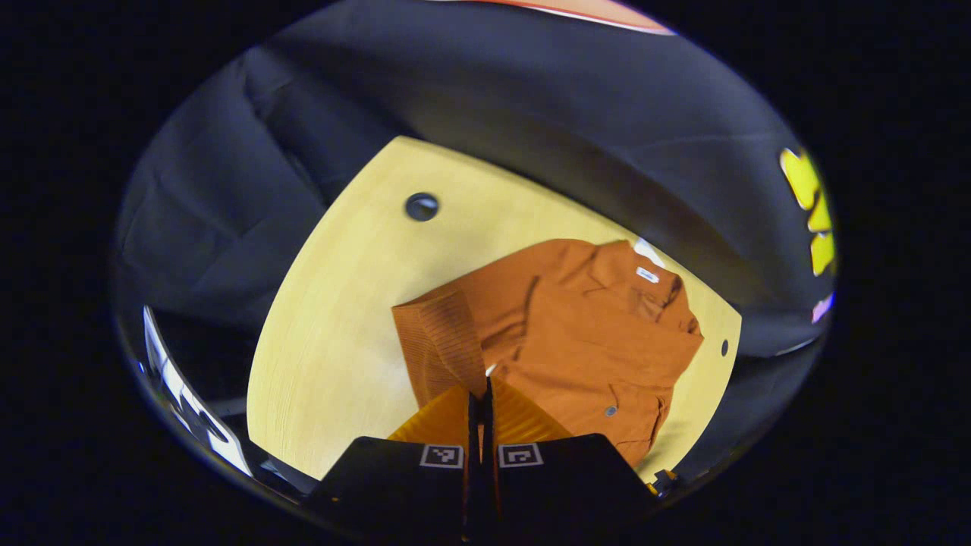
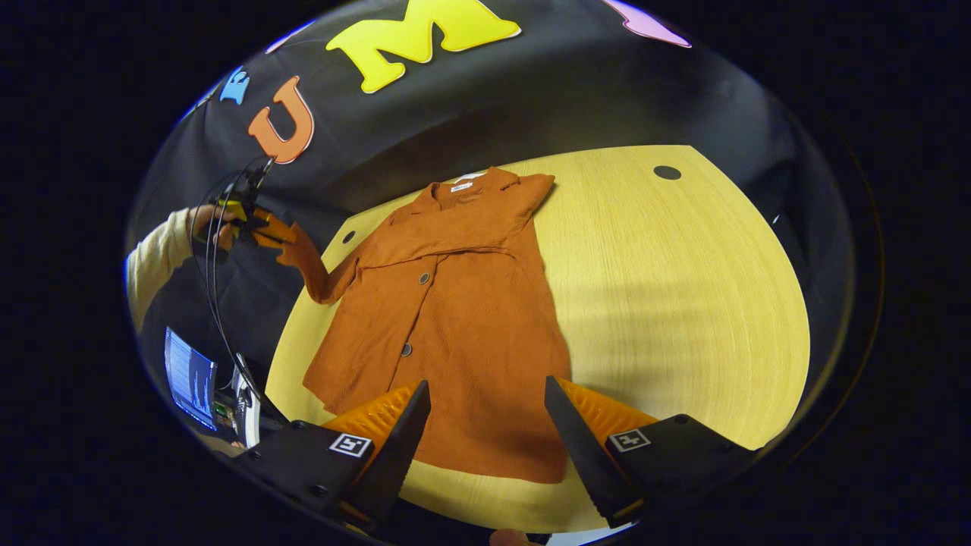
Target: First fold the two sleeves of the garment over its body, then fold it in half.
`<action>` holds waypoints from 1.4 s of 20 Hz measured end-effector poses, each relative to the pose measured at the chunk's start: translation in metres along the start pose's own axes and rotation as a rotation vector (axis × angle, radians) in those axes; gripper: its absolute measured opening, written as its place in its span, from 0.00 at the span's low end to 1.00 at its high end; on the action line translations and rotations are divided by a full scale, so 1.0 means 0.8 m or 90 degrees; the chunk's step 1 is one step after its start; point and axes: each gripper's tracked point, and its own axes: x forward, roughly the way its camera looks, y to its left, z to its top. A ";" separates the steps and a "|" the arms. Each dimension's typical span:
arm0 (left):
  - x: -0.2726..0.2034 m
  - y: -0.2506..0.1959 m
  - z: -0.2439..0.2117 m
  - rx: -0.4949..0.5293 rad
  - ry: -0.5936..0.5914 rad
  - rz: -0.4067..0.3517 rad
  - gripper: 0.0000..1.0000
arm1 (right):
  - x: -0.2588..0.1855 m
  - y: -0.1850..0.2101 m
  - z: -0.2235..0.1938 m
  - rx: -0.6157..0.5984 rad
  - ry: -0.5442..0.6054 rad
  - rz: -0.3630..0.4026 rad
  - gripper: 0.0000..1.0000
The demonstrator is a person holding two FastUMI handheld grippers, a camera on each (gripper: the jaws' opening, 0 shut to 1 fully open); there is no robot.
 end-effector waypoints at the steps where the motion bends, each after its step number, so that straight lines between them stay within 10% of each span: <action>1: 0.002 -0.030 0.003 0.035 -0.001 -0.003 0.03 | -0.002 -0.003 0.001 0.006 -0.002 0.002 0.97; 6: 0.033 -0.161 -0.028 0.155 0.017 -0.038 0.03 | -0.011 -0.042 -0.007 0.039 -0.011 -0.006 0.97; 16: 0.099 -0.367 -0.057 0.166 0.029 -0.145 0.03 | -0.033 -0.119 -0.030 0.119 -0.014 -0.034 0.97; 25: 0.164 -0.385 -0.072 0.183 0.045 -0.077 0.00 | -0.037 -0.141 -0.029 0.120 -0.009 -0.049 0.97; 28: 0.149 -0.392 -0.072 0.150 0.041 -0.118 0.59 | -0.033 -0.134 -0.032 0.108 -0.003 -0.048 0.97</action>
